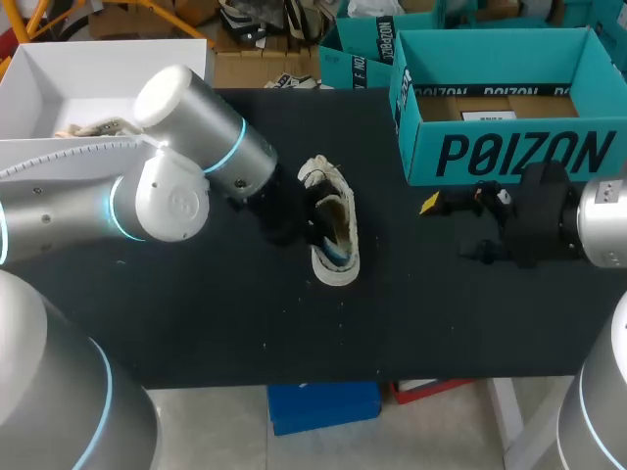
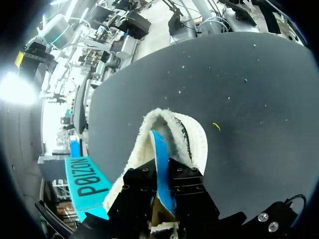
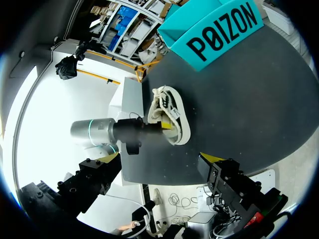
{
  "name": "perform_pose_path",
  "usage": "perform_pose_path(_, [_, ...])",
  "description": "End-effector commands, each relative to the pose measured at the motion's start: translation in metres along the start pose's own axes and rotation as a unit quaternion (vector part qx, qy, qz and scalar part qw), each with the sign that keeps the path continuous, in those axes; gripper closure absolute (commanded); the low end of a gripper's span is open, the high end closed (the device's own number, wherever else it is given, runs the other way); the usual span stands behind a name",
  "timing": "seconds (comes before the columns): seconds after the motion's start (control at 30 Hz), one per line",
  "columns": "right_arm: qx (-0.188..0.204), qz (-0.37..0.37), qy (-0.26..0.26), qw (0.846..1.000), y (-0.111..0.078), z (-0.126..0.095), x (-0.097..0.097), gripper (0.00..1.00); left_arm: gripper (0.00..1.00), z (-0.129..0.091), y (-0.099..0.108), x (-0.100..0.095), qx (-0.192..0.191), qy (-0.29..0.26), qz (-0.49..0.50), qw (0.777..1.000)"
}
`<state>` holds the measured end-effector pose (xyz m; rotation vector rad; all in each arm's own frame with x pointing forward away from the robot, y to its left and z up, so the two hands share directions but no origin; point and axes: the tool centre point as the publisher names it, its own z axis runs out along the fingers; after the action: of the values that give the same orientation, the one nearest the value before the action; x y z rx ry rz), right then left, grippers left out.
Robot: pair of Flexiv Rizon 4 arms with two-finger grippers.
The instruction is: Take the shoe out of the shoebox, open the shoe tongue, remove and reinsert the insole, then place the shoe into the shoebox
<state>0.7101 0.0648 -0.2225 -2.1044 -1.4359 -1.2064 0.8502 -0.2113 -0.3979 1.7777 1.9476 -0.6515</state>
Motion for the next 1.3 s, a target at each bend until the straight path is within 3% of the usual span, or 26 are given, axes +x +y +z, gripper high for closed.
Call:
perform_pose_path(0.03, [0.000, 0.000, -0.001, 1.000, 0.000, 0.000, 0.000, 0.00, 0.51, 0.005, 0.003, -0.001, 0.001, -0.001, -0.002, 1.000])
perform_pose_path(0.1, [0.000, 0.000, -0.001, 1.000, 0.000, 0.000, 0.000, 0.00, 0.17, -0.002, 0.001, -0.004, 0.012, -0.014, -0.004, 1.000])
perform_pose_path(0.17, [0.000, 0.000, -0.001, 1.000, 0.000, 0.000, 0.000, 0.00, 0.00, -0.014, -0.001, -0.009, 0.017, -0.025, -0.004, 1.000])
perform_pose_path(0.3, [0.000, 0.000, -0.001, 1.000, 0.000, 0.000, 0.000, 0.00, 0.00, -0.034, 0.001, -0.019, 0.017, -0.045, 0.009, 0.999])
perform_pose_path(0.47, [0.000, 0.000, -0.001, 1.000, 0.000, 0.000, 0.000, 0.00, 0.34, -0.048, -0.001, -0.028, 0.019, -0.058, 0.016, 0.998])
perform_pose_path(0.53, [0.000, 0.000, -0.001, 1.000, 0.000, 0.000, 0.000, 0.00, 0.51, -0.048, -0.003, -0.028, 0.020, -0.057, 0.019, 0.998])
perform_pose_path(0.6, [0.000, 0.000, -0.001, 1.000, 0.000, 0.000, 0.000, 0.00, 0.60, -0.044, -0.006, -0.026, 0.023, -0.056, 0.020, 0.998])
perform_pose_path(0.7, [0.000, 0.000, -0.001, 1.000, 0.000, 0.000, 0.000, 0.00, 0.91, -0.039, -0.008, -0.024, 0.030, -0.051, 0.018, 0.998])
perform_pose_path(0.77, [0.000, 0.000, -0.001, 1.000, 0.000, 0.000, 0.000, 0.00, 1.00, -0.039, -0.009, -0.024, 0.034, -0.049, 0.019, 0.998])
perform_pose_path(1.3, [0.000, 0.000, -0.001, 1.000, 0.000, 0.000, 0.000, 0.00, 1.00, -0.025, -0.021, -0.008, 0.061, -0.003, 0.030, 0.998])
